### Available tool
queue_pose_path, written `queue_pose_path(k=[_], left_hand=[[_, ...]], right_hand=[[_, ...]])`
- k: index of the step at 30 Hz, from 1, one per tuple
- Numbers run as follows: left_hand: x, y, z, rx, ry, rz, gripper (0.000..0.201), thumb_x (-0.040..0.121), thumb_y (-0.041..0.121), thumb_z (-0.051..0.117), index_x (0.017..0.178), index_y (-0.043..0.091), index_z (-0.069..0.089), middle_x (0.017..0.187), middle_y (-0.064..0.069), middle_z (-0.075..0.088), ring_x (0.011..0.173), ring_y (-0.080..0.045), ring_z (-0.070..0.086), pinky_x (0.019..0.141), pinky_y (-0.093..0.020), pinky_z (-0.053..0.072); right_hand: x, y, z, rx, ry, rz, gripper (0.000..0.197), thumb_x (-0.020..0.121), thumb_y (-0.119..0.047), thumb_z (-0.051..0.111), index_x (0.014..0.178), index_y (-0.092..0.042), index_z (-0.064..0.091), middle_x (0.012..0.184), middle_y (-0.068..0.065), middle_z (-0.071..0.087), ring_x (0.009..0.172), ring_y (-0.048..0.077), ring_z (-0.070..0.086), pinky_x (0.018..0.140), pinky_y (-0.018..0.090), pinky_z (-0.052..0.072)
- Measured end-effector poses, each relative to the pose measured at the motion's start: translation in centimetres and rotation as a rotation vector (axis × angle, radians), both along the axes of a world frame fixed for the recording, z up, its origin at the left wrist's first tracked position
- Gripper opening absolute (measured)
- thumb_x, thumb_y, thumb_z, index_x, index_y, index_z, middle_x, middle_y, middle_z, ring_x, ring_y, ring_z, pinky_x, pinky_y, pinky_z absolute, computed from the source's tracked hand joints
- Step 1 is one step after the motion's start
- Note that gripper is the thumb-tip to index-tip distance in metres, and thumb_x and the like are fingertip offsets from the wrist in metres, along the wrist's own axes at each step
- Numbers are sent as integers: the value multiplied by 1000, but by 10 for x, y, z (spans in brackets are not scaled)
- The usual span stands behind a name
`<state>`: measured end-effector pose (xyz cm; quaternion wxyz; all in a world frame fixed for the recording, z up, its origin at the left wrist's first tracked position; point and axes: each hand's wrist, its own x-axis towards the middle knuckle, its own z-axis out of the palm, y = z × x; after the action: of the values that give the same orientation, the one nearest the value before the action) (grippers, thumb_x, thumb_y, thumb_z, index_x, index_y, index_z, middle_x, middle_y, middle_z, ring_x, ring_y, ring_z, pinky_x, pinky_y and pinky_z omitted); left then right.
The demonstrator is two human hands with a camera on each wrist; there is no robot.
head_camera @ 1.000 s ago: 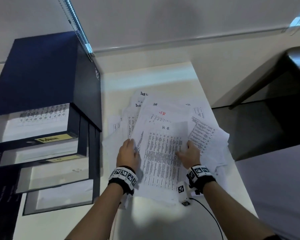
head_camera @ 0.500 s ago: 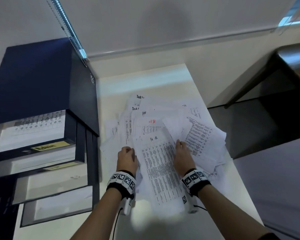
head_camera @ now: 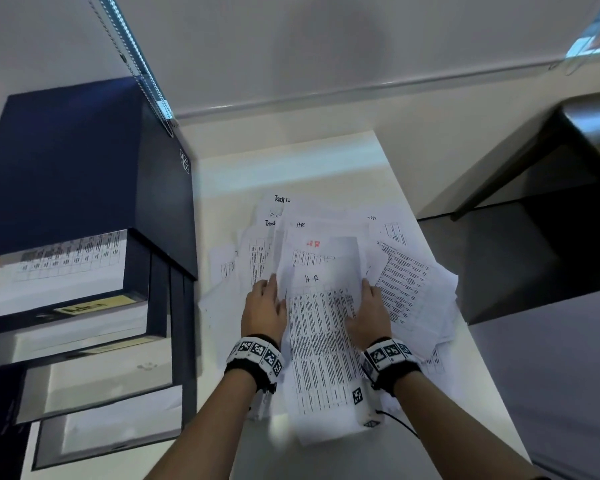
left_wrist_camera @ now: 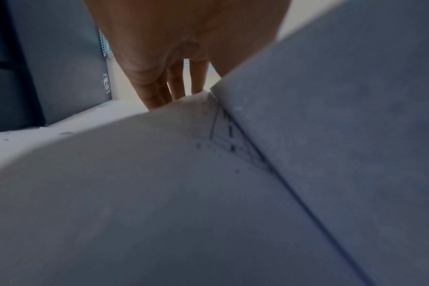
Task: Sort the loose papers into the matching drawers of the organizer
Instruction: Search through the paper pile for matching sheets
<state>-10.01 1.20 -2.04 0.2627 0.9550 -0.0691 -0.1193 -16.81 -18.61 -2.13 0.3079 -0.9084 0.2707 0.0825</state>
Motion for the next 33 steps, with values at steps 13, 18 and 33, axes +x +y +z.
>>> queue_pose_path(k=[13,18,33], left_hand=[[5,-2,10,-239,258,66,73,79,45,78,138,13,52,116,-12,68,108,-31,64,93,-40,55],[4,10,32,-501,155,98,13,92,17,67,105,19,69,76,-1,66,60,-5,54,59,-18,46],[25,58,133,-766,-19,92,66,90,36,69,146,22,37,144,3,51,131,-9,48,107,-30,40]], right_hand=[[6,-4,-8,78,29,-53,79,72,-21,84,138,-7,43,133,13,39,121,29,46,106,38,44],[14,-12,5,169,-29,-138,101,64,-49,86,143,-10,38,139,15,36,129,31,40,107,48,43],[32,16,121,494,-513,-27,31,92,-18,67,121,-13,60,109,-3,69,97,5,66,83,16,53]])
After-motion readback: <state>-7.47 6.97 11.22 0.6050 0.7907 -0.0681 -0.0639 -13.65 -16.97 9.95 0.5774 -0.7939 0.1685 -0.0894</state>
